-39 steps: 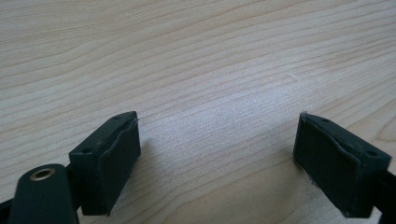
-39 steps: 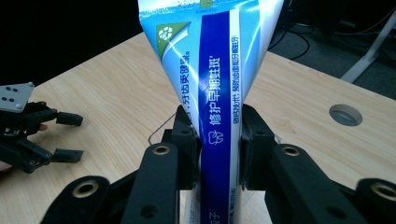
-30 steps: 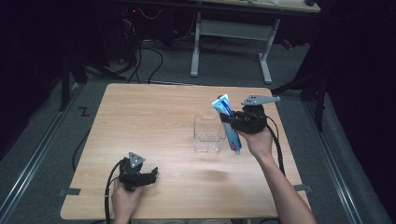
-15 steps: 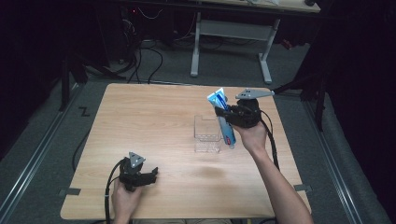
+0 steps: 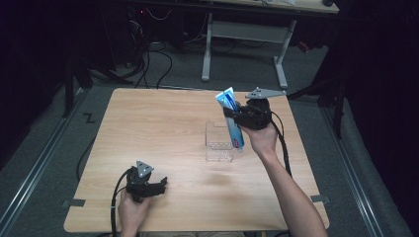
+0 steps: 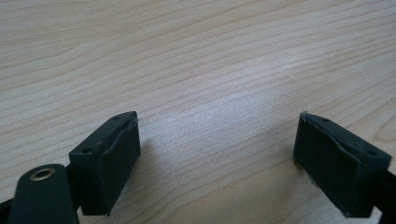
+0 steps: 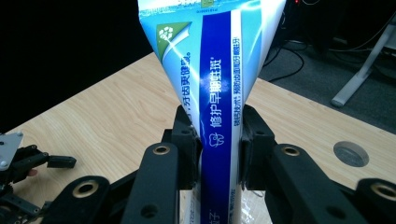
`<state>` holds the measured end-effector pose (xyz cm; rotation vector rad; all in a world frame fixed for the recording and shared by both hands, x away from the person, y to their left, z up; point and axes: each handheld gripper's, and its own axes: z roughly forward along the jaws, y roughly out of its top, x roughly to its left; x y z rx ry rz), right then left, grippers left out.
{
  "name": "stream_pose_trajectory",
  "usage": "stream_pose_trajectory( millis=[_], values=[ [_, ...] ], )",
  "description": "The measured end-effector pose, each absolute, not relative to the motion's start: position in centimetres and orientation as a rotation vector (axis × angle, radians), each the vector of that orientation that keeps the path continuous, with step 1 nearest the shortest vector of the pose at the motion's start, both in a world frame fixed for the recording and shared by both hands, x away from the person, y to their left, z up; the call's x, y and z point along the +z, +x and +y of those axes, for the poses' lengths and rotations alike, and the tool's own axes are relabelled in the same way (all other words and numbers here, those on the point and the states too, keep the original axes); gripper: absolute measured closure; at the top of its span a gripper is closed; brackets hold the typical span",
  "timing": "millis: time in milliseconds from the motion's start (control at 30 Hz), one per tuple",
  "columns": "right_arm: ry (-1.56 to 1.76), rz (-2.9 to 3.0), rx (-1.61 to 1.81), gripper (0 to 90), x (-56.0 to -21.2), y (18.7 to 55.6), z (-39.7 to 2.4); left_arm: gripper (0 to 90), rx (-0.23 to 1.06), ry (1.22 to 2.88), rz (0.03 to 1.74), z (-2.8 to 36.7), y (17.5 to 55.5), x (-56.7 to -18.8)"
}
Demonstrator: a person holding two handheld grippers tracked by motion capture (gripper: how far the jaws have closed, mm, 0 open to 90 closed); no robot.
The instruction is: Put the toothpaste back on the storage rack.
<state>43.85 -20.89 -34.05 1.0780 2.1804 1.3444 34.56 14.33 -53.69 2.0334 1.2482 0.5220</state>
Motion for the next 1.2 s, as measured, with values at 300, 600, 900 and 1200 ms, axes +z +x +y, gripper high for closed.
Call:
stream_pose_trajectory(
  millis=[300,600,900,1200],
  values=[
    [1.085,2.176,1.356,72.1,-33.9,44.6,-20.2,14.9,0.518,2.035,1.247,14.4,34.6,-53.7],
    [1.12,2.164,1.352,71.9,-34.2,45.7,-19.8,14.9,0.518,2.037,1.246,14.4,34.6,-53.7],
    [1.153,2.153,1.337,71.7,-34.9,46.7,-19.6,15.0,0.518,2.037,1.246,14.4,34.6,-53.7],
    [1.185,2.14,1.323,71.4,-35.8,47.2,-19.8,14.9,0.518,2.037,1.246,14.4,34.6,-53.7]
  ],
)
